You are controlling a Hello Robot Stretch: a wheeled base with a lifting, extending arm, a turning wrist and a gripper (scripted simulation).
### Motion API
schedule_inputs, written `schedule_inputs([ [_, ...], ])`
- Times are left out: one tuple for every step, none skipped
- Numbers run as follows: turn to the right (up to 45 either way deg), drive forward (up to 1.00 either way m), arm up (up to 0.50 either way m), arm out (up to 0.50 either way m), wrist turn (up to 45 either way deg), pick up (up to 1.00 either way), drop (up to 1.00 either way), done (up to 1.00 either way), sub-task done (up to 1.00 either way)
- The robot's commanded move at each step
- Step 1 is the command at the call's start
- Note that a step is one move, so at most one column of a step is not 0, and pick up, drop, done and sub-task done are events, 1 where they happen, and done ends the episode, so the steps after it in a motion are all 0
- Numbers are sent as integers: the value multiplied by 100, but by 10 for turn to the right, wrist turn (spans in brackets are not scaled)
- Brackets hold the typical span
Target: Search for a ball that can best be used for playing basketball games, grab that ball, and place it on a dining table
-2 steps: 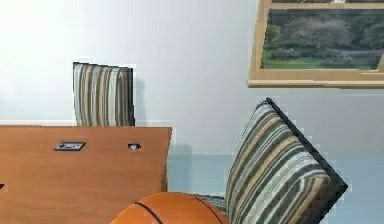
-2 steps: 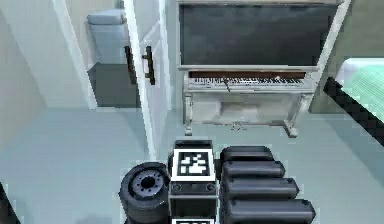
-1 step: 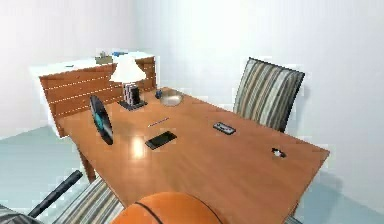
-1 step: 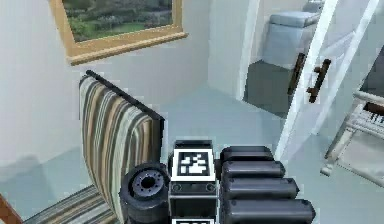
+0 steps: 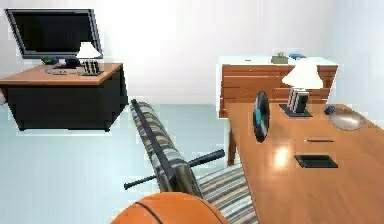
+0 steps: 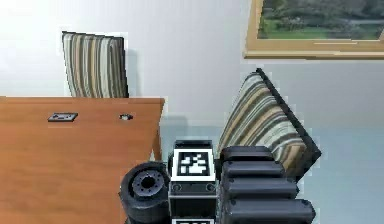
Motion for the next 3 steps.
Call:
schedule_inputs([
  [-360,0,0,0,0,0,0,0,0],
  [0,0,0,48,0,0,0,0,0],
  [0,0,0,0,450,0,0,0,0],
])
